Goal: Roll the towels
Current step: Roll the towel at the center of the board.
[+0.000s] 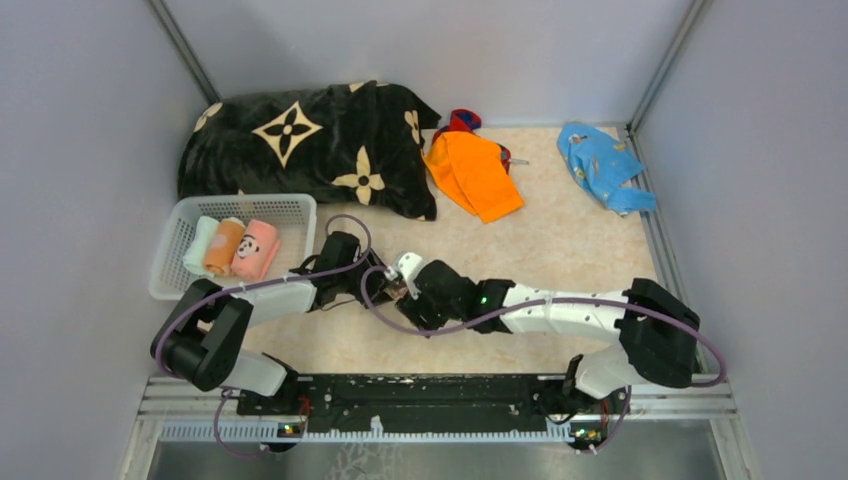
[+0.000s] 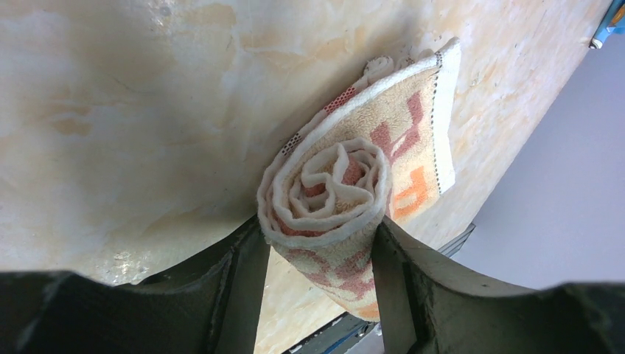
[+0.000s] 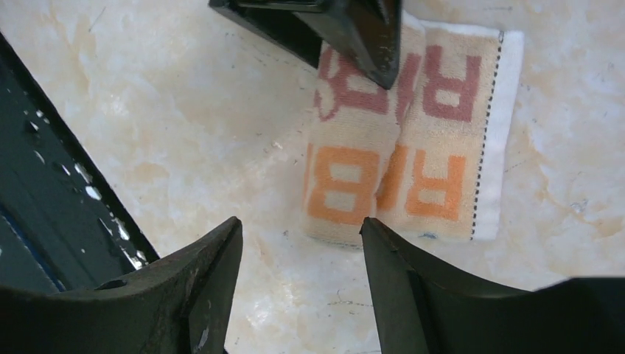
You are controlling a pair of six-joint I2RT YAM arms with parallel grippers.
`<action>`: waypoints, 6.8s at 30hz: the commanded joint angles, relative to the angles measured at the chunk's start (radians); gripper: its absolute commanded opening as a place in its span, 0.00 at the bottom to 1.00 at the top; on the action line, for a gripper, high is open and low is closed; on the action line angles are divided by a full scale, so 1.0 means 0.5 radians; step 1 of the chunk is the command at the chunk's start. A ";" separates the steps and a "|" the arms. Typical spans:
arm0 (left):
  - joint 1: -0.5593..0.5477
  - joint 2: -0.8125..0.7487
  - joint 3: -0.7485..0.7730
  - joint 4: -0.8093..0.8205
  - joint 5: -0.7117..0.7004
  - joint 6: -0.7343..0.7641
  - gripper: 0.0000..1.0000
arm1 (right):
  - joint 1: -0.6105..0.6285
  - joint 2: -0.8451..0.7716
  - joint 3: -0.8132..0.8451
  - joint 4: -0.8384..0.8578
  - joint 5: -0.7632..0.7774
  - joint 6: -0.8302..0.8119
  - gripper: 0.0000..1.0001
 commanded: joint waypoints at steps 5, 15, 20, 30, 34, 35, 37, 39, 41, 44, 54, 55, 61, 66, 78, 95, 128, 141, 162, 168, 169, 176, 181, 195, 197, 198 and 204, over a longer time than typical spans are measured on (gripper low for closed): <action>-0.014 0.058 -0.035 -0.175 -0.096 0.039 0.59 | 0.241 0.179 0.158 0.073 0.571 -0.323 0.58; -0.018 0.061 -0.031 -0.181 -0.104 0.033 0.59 | 0.260 0.473 0.128 0.170 0.576 -0.380 0.54; -0.018 0.067 -0.015 -0.182 -0.096 0.039 0.59 | 0.263 0.603 0.128 0.154 0.587 -0.398 0.38; -0.015 -0.239 -0.110 -0.161 -0.162 -0.006 0.66 | -0.055 0.398 0.006 0.344 -0.459 -0.198 0.09; -0.011 -0.450 -0.164 -0.168 -0.221 -0.035 0.70 | -0.277 0.444 -0.090 0.519 -1.009 -0.038 0.09; -0.011 -0.485 -0.172 -0.176 -0.225 -0.038 0.70 | -0.329 0.465 -0.107 0.572 -1.122 0.006 0.08; -0.013 -0.531 -0.186 -0.184 -0.198 -0.045 0.71 | -0.424 0.550 -0.143 0.677 -1.363 0.096 0.09; -0.011 -0.544 -0.209 -0.154 -0.144 -0.057 0.71 | -0.513 0.633 -0.177 0.807 -1.562 0.214 0.09; -0.012 -0.521 -0.228 -0.100 -0.103 -0.074 0.72 | -0.607 0.724 -0.193 0.931 -1.789 0.362 0.09; -0.012 -0.448 -0.245 -0.003 -0.061 -0.097 0.72 | -0.734 0.871 -0.200 1.083 -2.018 0.553 0.09; -0.015 -0.070 -0.124 0.054 -0.019 -0.100 0.66 | -0.885 0.985 -0.321 1.401 -2.042 0.912 0.17; -0.017 -0.038 -0.118 0.040 -0.020 -0.107 0.65 | -0.885 0.947 -0.319 1.323 -1.992 0.867 0.21; -0.015 0.031 -0.119 -0.053 -0.081 -0.100 0.64 | -0.865 0.596 -0.298 0.750 -1.469 0.564 0.52; -0.019 0.055 -0.086 -0.140 -0.136 -0.066 0.63 | -0.720 0.222 -0.211 0.269 -0.861 0.338 0.66; -0.048 0.106 -0.028 -0.210 -0.175 -0.046 0.63 | 0.021 0.056 0.116 0.021 0.437 -0.144 0.67; -0.050 0.083 -0.019 -0.221 -0.193 -0.030 0.64 | 0.220 0.745 0.186 0.137 0.567 -0.402 0.52; -0.051 -0.336 -0.337 0.488 0.023 -0.135 0.72 | -0.749 0.962 -0.038 0.786 -1.787 0.758 0.23; -0.083 -0.124 -0.436 0.761 0.048 -0.264 0.69 | -0.826 1.219 -0.212 1.547 -1.994 1.481 0.23; -0.146 0.198 -0.386 0.776 0.002 -0.167 0.67 | -0.879 1.573 -0.407 2.649 -2.129 2.268 0.23; -0.146 0.220 -0.294 0.534 -0.052 -0.056 0.69 | -0.884 1.611 -0.412 2.703 -2.130 2.299 0.23; -0.149 0.225 -0.267 0.484 -0.062 -0.033 0.69 | -0.885 1.615 -0.413 2.705 -2.129 2.299 0.23; -0.251 0.369 0.009 0.100 -0.165 0.100 0.68 | -0.885 1.644 -0.408 2.740 -2.130 2.313 0.23; -0.335 0.529 0.244 -0.238 -0.285 0.170 0.66 | -0.906 1.635 -0.422 2.749 -2.108 2.304 0.23; -0.490 0.633 0.591 -0.751 -0.727 0.348 0.48 | -0.937 1.296 -0.482 2.281 -1.993 1.942 0.52; -0.503 0.663 0.650 -0.810 -0.797 0.374 0.47 | -0.956 1.161 -0.499 2.056 -1.952 1.785 0.60; -0.510 0.681 0.675 -0.841 -0.823 0.389 0.46 | -0.967 1.079 -0.501 1.894 -1.922 1.690 0.61; -0.535 0.753 0.814 -1.009 -0.994 0.472 0.42 | -1.003 0.614 -0.460 0.851 -1.573 1.071 0.69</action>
